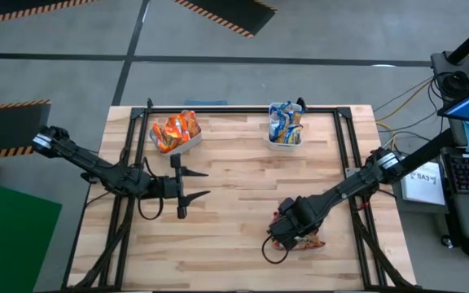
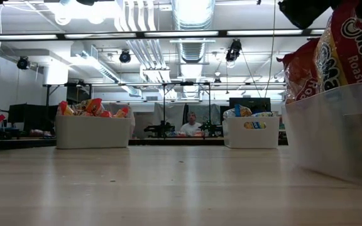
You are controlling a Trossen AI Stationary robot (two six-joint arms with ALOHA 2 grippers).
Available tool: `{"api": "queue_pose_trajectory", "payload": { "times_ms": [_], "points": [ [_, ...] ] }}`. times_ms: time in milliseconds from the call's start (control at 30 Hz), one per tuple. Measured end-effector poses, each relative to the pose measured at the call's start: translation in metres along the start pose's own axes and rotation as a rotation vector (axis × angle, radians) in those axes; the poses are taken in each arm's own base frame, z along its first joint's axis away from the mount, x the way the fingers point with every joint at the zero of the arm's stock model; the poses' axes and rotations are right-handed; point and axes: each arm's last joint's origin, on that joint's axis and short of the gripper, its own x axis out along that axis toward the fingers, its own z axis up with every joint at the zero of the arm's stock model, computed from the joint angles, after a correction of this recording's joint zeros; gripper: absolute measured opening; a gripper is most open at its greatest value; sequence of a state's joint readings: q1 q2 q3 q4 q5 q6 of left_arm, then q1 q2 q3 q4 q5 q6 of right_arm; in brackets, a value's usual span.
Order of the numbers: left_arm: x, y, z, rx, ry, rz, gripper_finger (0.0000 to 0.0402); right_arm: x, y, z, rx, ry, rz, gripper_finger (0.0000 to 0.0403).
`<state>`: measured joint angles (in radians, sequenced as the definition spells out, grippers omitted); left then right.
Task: Sort Maruchan noodles
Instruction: Put the red noodle pack into the transparent bin
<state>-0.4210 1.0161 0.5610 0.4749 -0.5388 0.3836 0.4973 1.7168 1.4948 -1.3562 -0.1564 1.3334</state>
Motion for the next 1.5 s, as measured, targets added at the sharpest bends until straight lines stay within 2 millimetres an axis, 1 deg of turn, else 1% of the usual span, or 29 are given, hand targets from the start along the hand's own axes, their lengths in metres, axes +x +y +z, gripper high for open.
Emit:
{"api": "queue_pose_trajectory", "payload": {
  "times_ms": [67, 100, 167, 200, 233, 300, 367, 433, 500, 533, 600, 700, 767, 833, 967, 1067, 1200, 1333, 1500],
  "points": [
    [0.0, 0.0, 0.0, 0.0, 0.0, 0.0, 0.0208, -0.005, -0.002, -0.001, 0.0, 0.001, -0.001, 0.0009],
    [0.0, 0.0, 0.0, 0.0, 0.0, 0.0, 0.0208, -0.011, -0.004, -0.003, 0.0, -0.001, 0.005, 0.0009],
    [0.0, 0.0, 0.001, -0.003, -0.005, 0.001, 0.0208, -0.03, -0.01, -0.006, -0.006, -0.036, 0.036, 0.0009],
    [0.0, 0.0, 0.001, -0.008, -0.014, 0.001, 0.0208, -0.04, -0.013, -0.008, -0.014, -0.086, 0.055, 0.0009],
    [0.0, 0.001, 0.003, -0.015, -0.031, -0.002, 0.0208, -0.05, -0.016, -0.009, -0.035, -0.158, 0.076, 0.0009],
    [0.0, 0.002, 0.01, -0.031, -0.113, -0.027, 0.0208, -0.069, -0.021, -0.011, -0.108, -0.361, 0.126, 0.0009],
    [-0.001, 0.004, 0.02, -0.043, -0.252, -0.059, 0.0208, -0.088, -0.026, -0.011, -0.227, -0.623, 0.154, 0.0009],
    [-0.001, 0.004, 0.029, -0.03, -0.379, -0.094, 0.0208, -0.104, -0.027, -0.015, -0.341, -0.9, 0.143, 0.0009],
    [-0.001, 0.003, 0.031, 0.002, -0.416, -0.093, 0.0208, -0.117, -0.028, -0.019, -0.446, -1.121, 0.074, 0.0009],
    [0.0, 0.003, 0.03, 0.016, -0.409, -0.076, 0.0208, -0.122, -0.027, -0.021, -0.493, -1.189, 0.044, 0.0009],
    [0.002, 0.005, 0.028, 0.037, -0.375, -0.022, 0.0208, -0.13, -0.025, -0.021, -0.566, -1.272, 0.006, 0.0009],
    [0.006, 0.005, 0.024, 0.058, -0.34, 0.016, 0.0207, -0.141, -0.022, -0.02, -0.633, -1.361, -0.03, 0.0009],
    [0.008, 0.003, 0.023, 0.064, -0.331, 0.012, 0.0196, -0.144, -0.018, -0.02, -0.67, -1.397, -0.039, 0.0009],
    [0.009, 0.002, 0.023, 0.064, -0.33, 0.014, 0.0175, -0.145, -0.011, -0.02, -0.717, -1.429, -0.058, 0.0009],
    [0.01, 0.003, 0.026, 0.046, -0.341, 0.022, 0.0127, -0.149, 0.003, -0.017, -0.749, -1.5, -0.053, 0.0009],
    [0.01, 0.003, 0.026, 0.033, -0.343, 0.02, 0.0109, -0.152, 0.01, -0.015, -0.763, -1.547, -0.057, 0.0009],
    [0.01, 0.0, 0.023, 0.087, -0.321, 0.01, 0.0094, -0.153, 0.012, -0.012, -0.789, -1.543, -0.011, 0.0009],
    [0.01, 0.003, 0.025, 0.035, -0.333, 0.027, 0.0072, -0.155, 0.011, -0.007, -0.727, -1.552, 0.025, 0.001],
    [0.01, 0.005, 0.024, 0.022, -0.3, 0.076, 0.0074, -0.153, 0.01, -0.007, -0.753, -1.532, 0.015, 0.0018]
  ]
}}
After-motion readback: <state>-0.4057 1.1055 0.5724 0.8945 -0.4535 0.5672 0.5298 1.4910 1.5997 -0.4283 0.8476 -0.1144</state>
